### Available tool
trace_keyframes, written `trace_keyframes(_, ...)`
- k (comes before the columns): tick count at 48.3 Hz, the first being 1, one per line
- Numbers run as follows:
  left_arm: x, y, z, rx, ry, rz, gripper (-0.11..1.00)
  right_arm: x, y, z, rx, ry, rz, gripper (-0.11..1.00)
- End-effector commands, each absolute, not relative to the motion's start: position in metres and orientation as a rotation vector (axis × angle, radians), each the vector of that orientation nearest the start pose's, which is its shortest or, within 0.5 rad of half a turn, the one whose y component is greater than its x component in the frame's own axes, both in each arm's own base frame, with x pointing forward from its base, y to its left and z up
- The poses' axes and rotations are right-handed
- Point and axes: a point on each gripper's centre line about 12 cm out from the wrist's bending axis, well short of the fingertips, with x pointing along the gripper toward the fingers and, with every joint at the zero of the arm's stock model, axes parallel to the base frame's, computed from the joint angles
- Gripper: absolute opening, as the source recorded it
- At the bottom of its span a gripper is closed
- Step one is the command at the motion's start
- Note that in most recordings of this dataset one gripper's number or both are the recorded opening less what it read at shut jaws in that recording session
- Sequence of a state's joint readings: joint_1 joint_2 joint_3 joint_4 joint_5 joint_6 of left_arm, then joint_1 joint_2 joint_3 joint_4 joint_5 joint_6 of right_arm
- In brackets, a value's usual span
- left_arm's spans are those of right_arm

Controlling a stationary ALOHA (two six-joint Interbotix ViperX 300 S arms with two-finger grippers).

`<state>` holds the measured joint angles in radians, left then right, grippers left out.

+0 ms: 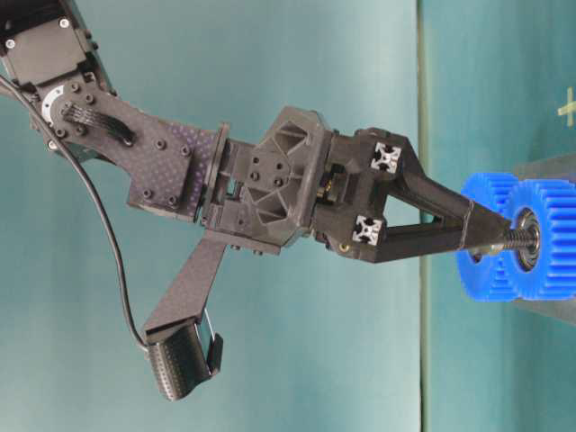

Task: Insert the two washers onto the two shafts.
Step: 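Push the washer onto the lower shaft and open the right gripper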

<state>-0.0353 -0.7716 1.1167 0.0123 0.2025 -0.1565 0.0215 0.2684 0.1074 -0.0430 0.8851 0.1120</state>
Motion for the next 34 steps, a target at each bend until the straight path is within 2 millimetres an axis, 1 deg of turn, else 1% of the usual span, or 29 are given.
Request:
trace_keyframes(1, 0.219, -0.007, 0.226, -0.131, 0.532, 0.008, 0.00, 0.456, 0.009, 0.192, 0.028, 1.217, -0.049, 0.30)
trace_keyframes(19, 0.220, -0.007, 0.225, -0.128, 0.533, 0.008, 0.00, 0.459, 0.016, 0.190, 0.026, 1.196, -0.035, 0.30)
trace_keyframes(34, 0.220, -0.007, 0.225, -0.130, 0.533, 0.008, 0.00, 0.458, 0.014, 0.179, 0.033, 1.230, -0.046, 0.30)
